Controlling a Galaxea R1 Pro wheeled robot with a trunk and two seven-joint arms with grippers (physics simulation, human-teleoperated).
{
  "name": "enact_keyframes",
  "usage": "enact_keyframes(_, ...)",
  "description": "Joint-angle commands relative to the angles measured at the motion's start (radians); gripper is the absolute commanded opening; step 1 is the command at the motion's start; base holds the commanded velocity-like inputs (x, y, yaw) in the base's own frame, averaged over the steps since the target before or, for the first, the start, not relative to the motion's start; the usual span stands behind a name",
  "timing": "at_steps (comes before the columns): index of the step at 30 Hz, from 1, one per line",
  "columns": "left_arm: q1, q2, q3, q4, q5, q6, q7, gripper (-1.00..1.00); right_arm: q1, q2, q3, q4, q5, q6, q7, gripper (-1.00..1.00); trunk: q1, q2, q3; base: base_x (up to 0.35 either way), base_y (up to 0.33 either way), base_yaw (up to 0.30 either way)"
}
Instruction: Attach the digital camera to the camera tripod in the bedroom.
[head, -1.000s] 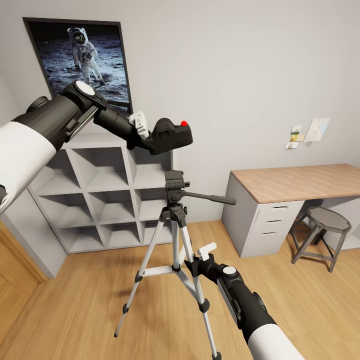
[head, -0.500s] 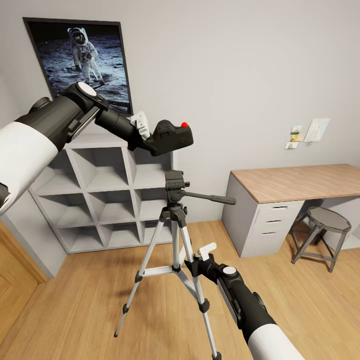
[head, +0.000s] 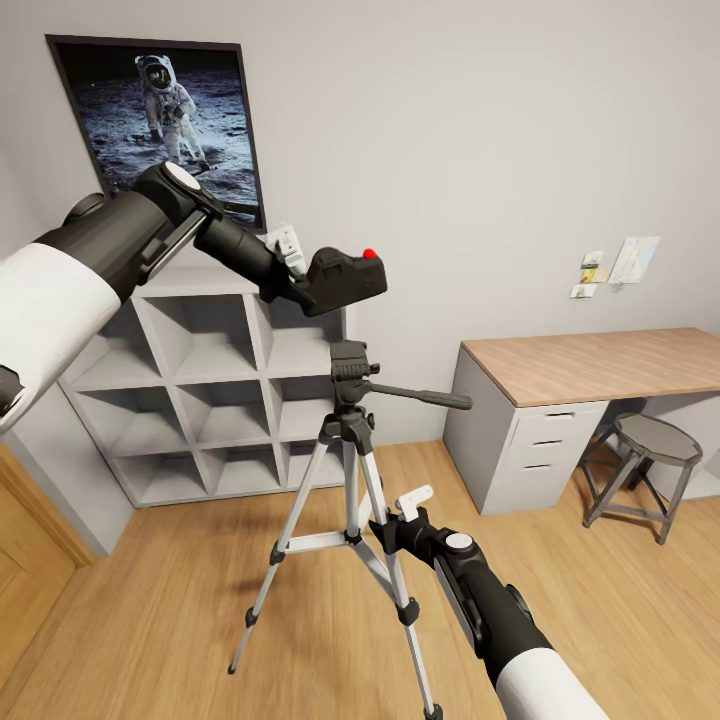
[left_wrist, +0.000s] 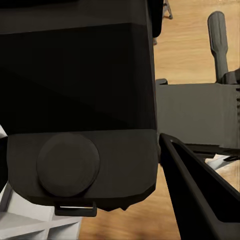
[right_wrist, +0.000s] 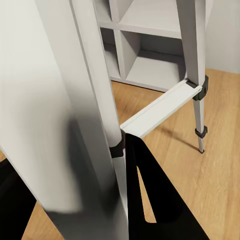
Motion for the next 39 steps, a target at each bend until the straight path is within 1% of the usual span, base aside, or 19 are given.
enact_keyframes(1,-0.002,0.002,-0.008,-0.002,0.009,0.013,0.002,-1.00,-0.001,0.000,-0.004,0.023,0.029,0.084,0.009,-1.00,0.001,-0.002,-0.002,0.000,0.000,0.000)
enact_keyframes(5,-0.002,0.000,-0.012,-0.002,0.007,0.020,0.002,-1.00,-0.001,0.000,-0.004,0.023,0.029,0.084,0.008,-1.00,0.001,-0.002,-0.002,0.000,0.000,0.000)
enact_keyframes(9,-0.002,-0.012,-0.026,-0.001,0.005,0.022,0.003,-1.00,-0.001,0.000,-0.004,0.023,0.029,0.084,0.007,-1.00,0.001,-0.002,-0.002,0.000,0.000,0.000)
enact_keyframes(14,-0.002,-0.038,-0.060,0.009,0.006,0.022,0.006,-1.00,-0.002,0.000,-0.004,0.023,0.029,0.084,0.007,-1.00,0.001,-0.002,-0.002,0.000,0.000,0.000)
enact_keyframes(20,-0.002,-0.049,-0.077,0.014,0.008,0.021,0.008,-1.00,-0.002,0.000,-0.004,0.023,0.030,0.084,0.007,-1.00,0.001,-0.002,-0.002,0.000,0.000,0.000)
enact_keyframes(31,0.015,-0.049,-0.082,0.016,0.004,0.011,0.010,-1.00,-0.002,0.000,-0.004,0.023,0.029,0.084,0.007,-1.00,0.001,-0.002,-0.002,0.000,0.000,0.000)
enact_keyframes(39,0.038,-0.037,-0.082,0.016,0.004,0.003,0.008,-1.00,-0.001,0.000,-0.004,0.023,0.029,0.084,0.007,-1.00,0.001,-0.002,-0.002,0.000,0.000,0.000)
